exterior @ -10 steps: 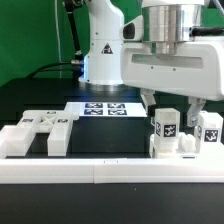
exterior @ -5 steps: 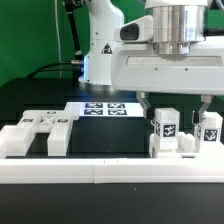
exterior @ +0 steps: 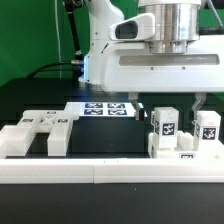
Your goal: Assemble chair
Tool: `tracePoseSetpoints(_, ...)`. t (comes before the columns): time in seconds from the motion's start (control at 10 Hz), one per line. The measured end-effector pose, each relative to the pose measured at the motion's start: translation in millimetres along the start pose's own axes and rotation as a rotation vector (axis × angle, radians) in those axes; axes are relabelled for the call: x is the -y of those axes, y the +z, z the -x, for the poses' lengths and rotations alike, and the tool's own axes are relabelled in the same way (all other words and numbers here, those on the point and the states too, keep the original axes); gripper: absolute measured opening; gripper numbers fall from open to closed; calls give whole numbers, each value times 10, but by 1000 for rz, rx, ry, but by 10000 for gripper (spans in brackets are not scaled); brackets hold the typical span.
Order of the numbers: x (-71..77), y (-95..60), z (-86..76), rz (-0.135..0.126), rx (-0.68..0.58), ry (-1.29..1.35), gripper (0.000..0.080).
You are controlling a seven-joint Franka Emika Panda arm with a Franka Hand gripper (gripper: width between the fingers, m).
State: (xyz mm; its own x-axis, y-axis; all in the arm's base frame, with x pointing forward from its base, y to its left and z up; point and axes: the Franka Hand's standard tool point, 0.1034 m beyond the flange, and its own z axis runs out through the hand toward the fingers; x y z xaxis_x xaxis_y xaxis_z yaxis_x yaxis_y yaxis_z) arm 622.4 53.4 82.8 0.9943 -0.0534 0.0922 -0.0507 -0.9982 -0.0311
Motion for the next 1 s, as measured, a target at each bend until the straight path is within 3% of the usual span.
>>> tracePoseSetpoints(0.6,-11,78,127,6,9,-88,648)
tracePoseSetpoints(0.9,-9,72,117,6,9,-88,619)
tracePoseSetpoints(1.0,-10,76,119,6,10,-87,438)
